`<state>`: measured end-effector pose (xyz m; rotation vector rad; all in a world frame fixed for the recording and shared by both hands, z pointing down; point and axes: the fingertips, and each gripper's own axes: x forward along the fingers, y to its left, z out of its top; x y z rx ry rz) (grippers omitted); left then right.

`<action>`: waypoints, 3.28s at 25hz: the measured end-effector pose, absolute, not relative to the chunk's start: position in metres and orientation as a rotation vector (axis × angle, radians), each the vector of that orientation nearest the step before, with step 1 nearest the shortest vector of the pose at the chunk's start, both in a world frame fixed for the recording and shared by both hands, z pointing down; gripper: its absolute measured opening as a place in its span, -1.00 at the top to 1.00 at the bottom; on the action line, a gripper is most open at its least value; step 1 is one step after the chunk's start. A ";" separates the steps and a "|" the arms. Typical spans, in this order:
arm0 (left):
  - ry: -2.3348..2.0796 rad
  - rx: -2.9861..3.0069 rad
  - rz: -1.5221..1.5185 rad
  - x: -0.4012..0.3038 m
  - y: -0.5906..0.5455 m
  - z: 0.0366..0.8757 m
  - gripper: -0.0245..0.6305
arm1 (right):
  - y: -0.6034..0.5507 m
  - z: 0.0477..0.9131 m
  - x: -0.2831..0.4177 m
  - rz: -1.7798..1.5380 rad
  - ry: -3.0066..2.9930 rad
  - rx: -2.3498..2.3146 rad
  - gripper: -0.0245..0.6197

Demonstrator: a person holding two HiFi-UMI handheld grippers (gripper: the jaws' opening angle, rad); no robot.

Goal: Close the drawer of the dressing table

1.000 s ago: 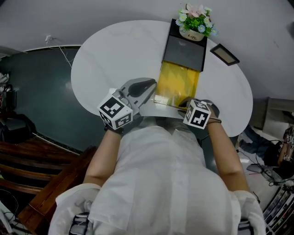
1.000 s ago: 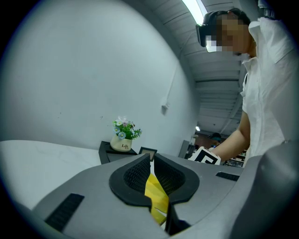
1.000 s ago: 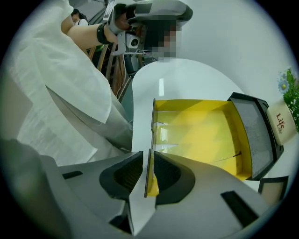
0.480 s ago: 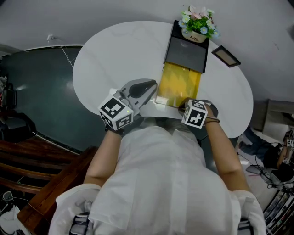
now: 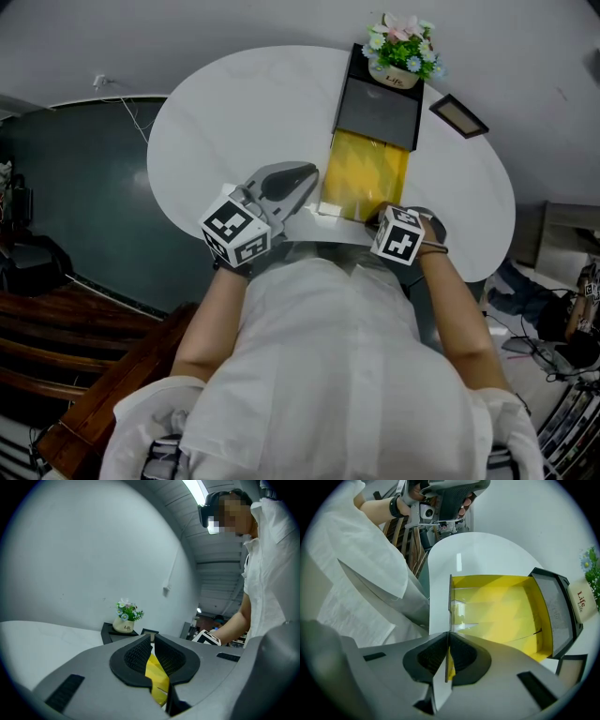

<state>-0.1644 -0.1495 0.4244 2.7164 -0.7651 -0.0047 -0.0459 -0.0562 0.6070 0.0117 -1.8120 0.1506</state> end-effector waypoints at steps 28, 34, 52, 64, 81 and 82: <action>-0.787 2.702 -0.001 -0.168 -0.171 0.425 0.86 | -0.099 0.583 -0.039 0.156 -1.836 0.082 0.86; -0.788 2.696 0.002 -0.165 -0.174 0.426 0.86 | -0.111 0.582 -0.036 0.150 -1.842 0.096 0.86; -0.817 2.677 0.014 -0.158 -0.185 0.428 0.86 | -0.169 0.585 -0.027 0.082 -1.832 0.215 0.86; -0.823 2.672 0.032 -0.153 -0.185 0.430 0.86 | -0.195 0.586 -0.023 0.039 -1.823 0.282 0.86; -0.823 2.672 0.050 -0.149 -0.183 0.432 0.86 | -0.228 0.587 -0.016 0.003 -1.814 0.401 0.86; -0.824 2.672 0.051 -0.149 -0.183 0.432 0.86 | -0.230 0.587 -0.016 0.002 -1.815 0.408 0.86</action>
